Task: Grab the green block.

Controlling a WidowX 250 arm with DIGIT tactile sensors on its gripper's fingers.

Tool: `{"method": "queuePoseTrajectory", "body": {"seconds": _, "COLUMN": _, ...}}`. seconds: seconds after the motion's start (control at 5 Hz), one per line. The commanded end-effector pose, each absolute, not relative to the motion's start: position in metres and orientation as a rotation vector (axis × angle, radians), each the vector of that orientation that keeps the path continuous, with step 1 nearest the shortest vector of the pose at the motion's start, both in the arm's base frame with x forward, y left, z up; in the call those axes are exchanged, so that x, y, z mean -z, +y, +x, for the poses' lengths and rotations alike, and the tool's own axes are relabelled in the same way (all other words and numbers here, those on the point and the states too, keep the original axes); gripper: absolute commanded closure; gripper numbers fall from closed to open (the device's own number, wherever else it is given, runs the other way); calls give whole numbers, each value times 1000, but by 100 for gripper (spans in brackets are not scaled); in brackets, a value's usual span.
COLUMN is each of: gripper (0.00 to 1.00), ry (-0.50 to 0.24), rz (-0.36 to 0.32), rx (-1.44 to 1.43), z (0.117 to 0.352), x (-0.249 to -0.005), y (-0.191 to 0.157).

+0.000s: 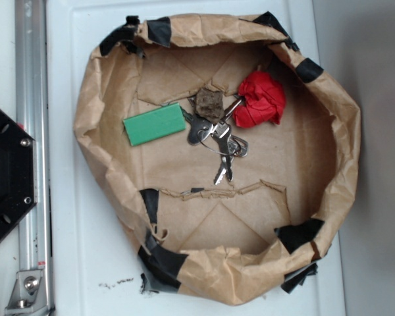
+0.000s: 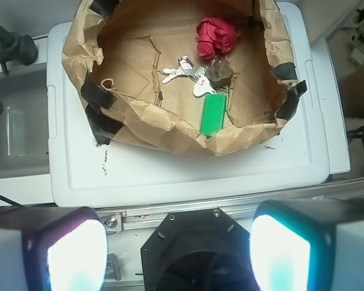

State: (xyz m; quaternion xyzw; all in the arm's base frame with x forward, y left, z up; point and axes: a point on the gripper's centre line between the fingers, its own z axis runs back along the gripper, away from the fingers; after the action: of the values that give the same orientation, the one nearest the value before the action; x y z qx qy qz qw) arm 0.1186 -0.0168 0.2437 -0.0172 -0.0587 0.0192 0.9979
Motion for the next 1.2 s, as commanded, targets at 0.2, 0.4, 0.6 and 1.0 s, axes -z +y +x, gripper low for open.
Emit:
{"method": "queuePoseTrajectory", "body": {"seconds": 0.2, "gripper": 0, "ry": -80, "rz": -14, "rx": -172, "z": 157, "x": -200, "y": 13}}
{"method": "queuePoseTrajectory", "body": {"seconds": 0.4, "gripper": 0, "ry": -146, "rz": -26, "rx": -196, "z": 193, "x": -183, "y": 22}}
{"method": "queuePoseTrajectory", "body": {"seconds": 0.6, "gripper": 0, "ry": -145, "rz": -17, "rx": -162, "z": 221, "x": -150, "y": 29}}
{"method": "queuePoseTrajectory", "body": {"seconds": 1.0, "gripper": 0, "ry": -74, "rz": 1, "rx": -61, "z": 214, "x": -68, "y": 20}}
